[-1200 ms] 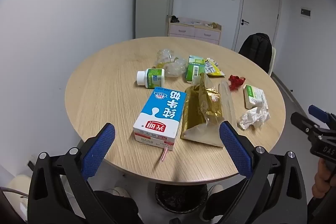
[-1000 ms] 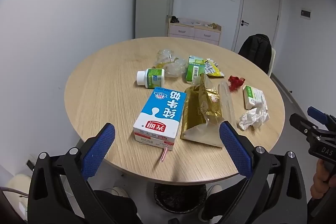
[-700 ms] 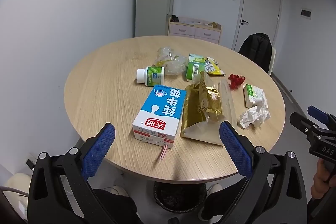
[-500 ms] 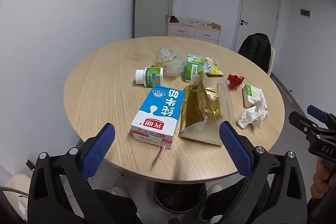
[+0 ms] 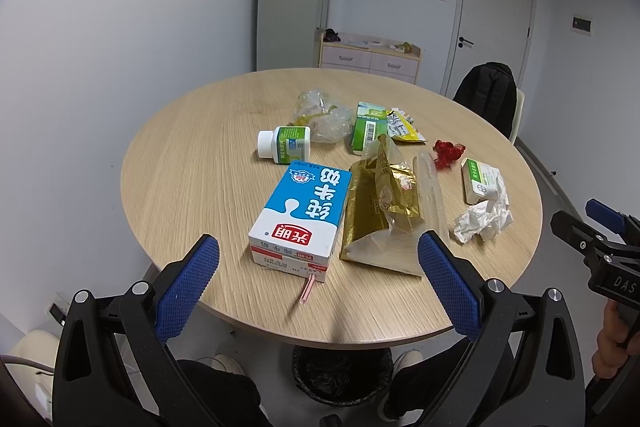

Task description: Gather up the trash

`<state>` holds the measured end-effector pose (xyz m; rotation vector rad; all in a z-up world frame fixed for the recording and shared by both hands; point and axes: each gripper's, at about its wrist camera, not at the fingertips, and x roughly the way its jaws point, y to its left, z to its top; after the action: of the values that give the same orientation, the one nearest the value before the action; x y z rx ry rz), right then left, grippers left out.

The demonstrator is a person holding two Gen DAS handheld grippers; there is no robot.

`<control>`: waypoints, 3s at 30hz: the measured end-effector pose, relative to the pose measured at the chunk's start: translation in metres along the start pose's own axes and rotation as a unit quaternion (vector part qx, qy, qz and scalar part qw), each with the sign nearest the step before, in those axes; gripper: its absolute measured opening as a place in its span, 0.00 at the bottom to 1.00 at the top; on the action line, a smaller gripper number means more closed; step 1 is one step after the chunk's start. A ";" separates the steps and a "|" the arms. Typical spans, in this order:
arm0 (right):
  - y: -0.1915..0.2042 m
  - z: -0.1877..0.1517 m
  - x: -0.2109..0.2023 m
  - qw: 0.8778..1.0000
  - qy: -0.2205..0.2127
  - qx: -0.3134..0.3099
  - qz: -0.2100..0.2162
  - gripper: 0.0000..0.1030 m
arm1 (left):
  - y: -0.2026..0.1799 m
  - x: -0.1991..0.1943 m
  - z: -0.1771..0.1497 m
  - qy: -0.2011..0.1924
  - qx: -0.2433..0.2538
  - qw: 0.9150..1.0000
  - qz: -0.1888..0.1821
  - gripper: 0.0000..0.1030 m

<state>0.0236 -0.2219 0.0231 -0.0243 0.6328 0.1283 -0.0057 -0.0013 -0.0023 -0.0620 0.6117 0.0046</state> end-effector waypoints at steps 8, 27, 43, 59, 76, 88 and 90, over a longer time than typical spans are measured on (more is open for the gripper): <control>0.000 0.000 0.000 1.000 0.000 0.001 0.001 0.93 | 0.000 0.002 0.000 0.003 0.000 1.000 0.001 0.94; -0.001 0.000 -0.001 1.000 -0.001 0.003 0.000 0.93 | 0.002 0.001 -0.001 0.004 0.000 1.000 -0.005 0.94; 0.001 0.001 0.000 1.000 -0.002 0.002 0.000 0.93 | 0.000 0.000 -0.001 0.004 0.004 1.000 -0.010 0.94; 0.001 0.001 0.000 1.000 -0.002 0.001 0.001 0.93 | -0.001 0.001 -0.002 0.007 0.006 1.000 -0.010 0.94; -0.013 0.022 0.061 0.999 0.039 0.000 -0.006 0.88 | 0.020 0.077 0.019 0.063 0.011 0.998 -0.007 0.93; 0.000 0.020 0.110 0.996 0.082 -0.014 0.007 0.71 | 0.031 0.108 0.017 0.093 0.010 0.995 -0.014 0.87; 0.001 0.019 0.114 0.996 0.087 -0.015 0.011 0.67 | 0.030 0.112 0.016 0.095 0.013 0.995 -0.015 0.86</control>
<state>0.1252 -0.2067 -0.0290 -0.0583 0.8050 0.1573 0.0947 0.0280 -0.0548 -0.0473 0.8018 -0.0386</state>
